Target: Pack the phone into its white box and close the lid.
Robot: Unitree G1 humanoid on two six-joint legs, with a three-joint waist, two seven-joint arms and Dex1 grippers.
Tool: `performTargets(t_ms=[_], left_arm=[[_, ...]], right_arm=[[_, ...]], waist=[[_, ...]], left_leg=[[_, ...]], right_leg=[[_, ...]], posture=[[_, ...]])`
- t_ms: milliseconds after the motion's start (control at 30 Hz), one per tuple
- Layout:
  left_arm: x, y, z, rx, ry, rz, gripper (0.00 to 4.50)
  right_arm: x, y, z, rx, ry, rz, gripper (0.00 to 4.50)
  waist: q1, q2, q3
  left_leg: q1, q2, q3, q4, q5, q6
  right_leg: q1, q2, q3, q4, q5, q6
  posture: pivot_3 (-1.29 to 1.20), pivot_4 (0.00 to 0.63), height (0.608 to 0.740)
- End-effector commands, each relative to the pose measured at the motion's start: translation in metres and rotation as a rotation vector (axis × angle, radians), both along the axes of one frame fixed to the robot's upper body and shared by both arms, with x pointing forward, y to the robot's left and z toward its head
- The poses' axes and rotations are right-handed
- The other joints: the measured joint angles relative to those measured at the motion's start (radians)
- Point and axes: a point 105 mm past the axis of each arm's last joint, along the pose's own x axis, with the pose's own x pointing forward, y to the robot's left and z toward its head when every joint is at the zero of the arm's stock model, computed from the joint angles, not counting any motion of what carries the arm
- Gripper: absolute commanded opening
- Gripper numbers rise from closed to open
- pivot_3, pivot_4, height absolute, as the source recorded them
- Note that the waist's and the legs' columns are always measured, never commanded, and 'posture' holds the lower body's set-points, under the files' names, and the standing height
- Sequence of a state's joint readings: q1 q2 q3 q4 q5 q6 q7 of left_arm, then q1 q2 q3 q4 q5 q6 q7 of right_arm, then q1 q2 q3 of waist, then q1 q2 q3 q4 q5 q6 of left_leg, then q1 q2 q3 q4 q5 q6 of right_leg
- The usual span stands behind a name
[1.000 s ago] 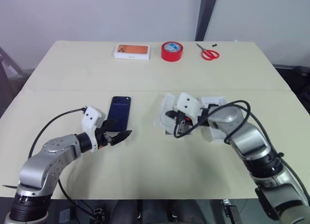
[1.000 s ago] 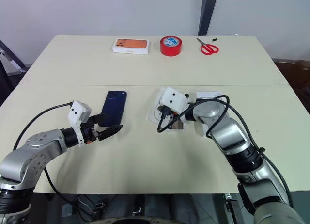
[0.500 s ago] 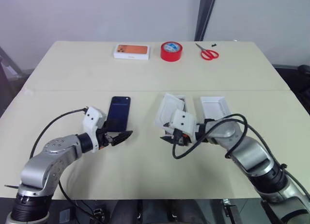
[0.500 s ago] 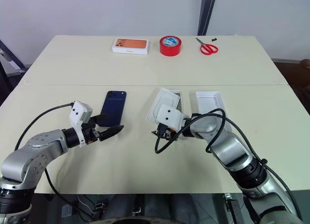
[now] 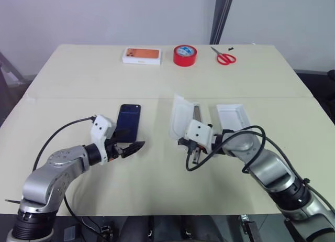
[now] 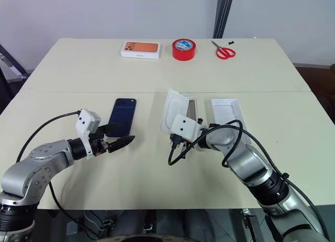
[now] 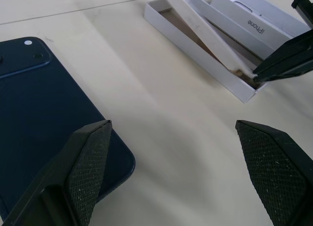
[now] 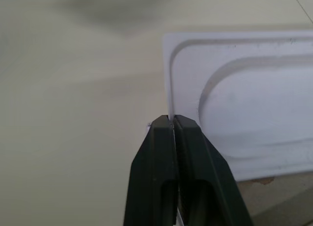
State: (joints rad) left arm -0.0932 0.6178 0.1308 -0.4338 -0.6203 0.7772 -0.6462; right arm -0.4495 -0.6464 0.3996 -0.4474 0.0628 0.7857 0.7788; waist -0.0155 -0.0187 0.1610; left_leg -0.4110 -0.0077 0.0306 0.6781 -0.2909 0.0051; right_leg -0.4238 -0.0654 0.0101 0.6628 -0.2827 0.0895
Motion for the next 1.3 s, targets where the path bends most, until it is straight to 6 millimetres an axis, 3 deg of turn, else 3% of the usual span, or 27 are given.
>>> performTargets(t_ms=[33, 400, 700, 800, 933, 1067, 1100, 1133, 1233, 1300], left_arm=[[0.001, -0.004, 0.008, -0.005, -0.038, -0.015, 4.27], [0.003, -0.004, 0.007, -0.006, -0.041, -0.007, 4.27], [0.003, -0.006, 0.007, -0.006, -0.041, -0.005, 4.27], [0.004, -0.006, 0.007, -0.005, -0.041, -0.003, 4.27], [0.003, -0.006, 0.007, -0.007, -0.042, -0.004, 4.27], [0.003, -0.008, 0.007, -0.012, -0.045, -0.009, 4.27], [0.003, -0.008, 0.007, -0.013, -0.046, -0.011, 4.27], [0.003, -0.009, 0.008, -0.016, -0.048, -0.014, 4.27], [0.002, -0.011, 0.009, -0.022, -0.053, -0.024, 4.27], [0.002, -0.011, 0.009, -0.021, -0.054, -0.026, 4.27]], right_arm=[[0.001, -0.004, 0.018, -0.002, -0.068, 0.022, 0.04], [-0.003, -0.036, 0.028, -0.127, -0.111, 0.082, 0.04], [0.003, -0.036, 0.020, -0.184, -0.130, 0.082, 0.04], [0.001, -0.031, 0.020, -0.160, -0.109, 0.086, 0.83], [0.001, -0.022, 0.038, -0.023, -0.104, 0.066, 2.66], [0.017, -0.024, 0.049, 0.103, -0.066, -0.041, 2.66], [0.021, -0.025, 0.049, 0.113, -0.059, -0.066, 2.01], [0.029, -0.027, 0.047, 0.116, -0.058, -0.100, 1.67], [0.051, -0.030, 0.039, 0.123, -0.056, -0.182, 0.09], [0.064, -0.030, 0.036, 0.133, -0.065, -0.229, 0.03]], waist=[[0.001, 0.000, 0.000], [0.000, 0.000, 0.000], [0.002, 0.000, 0.000], [0.002, 0.000, 0.000], [0.002, 0.000, 0.000], [0.000, 0.000, 0.000], [0.001, 0.000, 0.000], [0.001, 0.000, 0.000], [0.001, 0.000, 0.000], [0.001, 0.000, 0.000]], left_leg=[[0.000, 0.000, 0.000, 0.000, 0.000, 0.000], [0.000, 0.000, 0.000, 0.000, 0.000, 0.000], [0.000, 0.000, 0.000, 0.000, 0.000, 0.000], [0.000, 0.000, 0.000, 0.000, 0.000, 0.000], [0.000, 0.000, 0.000, 0.000, 0.000, 0.000], [0.000, 0.000, 0.000, 0.000, 0.000, 0.000], [0.000, 0.000, 0.000, 0.000, 0.000, 0.000], [0.000, 0.000, 0.000, 0.000, 0.000, 0.000], [0.000, 0.000, 0.000, 0.000, 0.000, 0.000], [0.000, 0.000, 0.000, 0.000, 0.000, 0.000]], right_leg=[[0.000, 0.000, 0.000, 0.000, 0.000, 0.000], [0.000, 0.000, 0.000, 0.000, 0.000, 0.000], [0.000, 0.000, 0.000, 0.000, 0.000, 0.000], [0.000, 0.000, 0.000, 0.000, 0.000, 0.000], [0.000, 0.000, 0.000, 0.000, 0.000, 0.000], [0.000, 0.000, 0.000, 0.000, 0.000, 0.000], [0.000, 0.000, 0.000, 0.000, 0.000, 0.000], [0.000, 0.000, 0.000, 0.000, 0.000, 0.000], [0.000, 0.000, 0.000, 0.000, 0.000, 0.000], [0.000, 0.000, 0.000, 0.000, 0.000, 0.000]], posture=[[0.00, 0.150, 0.725], [0.00, 0.150, 0.725], [0.00, 0.150, 0.725], [0.00, 0.150, 0.725], [0.00, 0.150, 0.725], [0.00, 0.150, 0.725], [0.00, 0.150, 0.725], [0.00, 0.150, 0.725], [0.00, 0.150, 0.725], [0.00, 0.150, 0.725]])
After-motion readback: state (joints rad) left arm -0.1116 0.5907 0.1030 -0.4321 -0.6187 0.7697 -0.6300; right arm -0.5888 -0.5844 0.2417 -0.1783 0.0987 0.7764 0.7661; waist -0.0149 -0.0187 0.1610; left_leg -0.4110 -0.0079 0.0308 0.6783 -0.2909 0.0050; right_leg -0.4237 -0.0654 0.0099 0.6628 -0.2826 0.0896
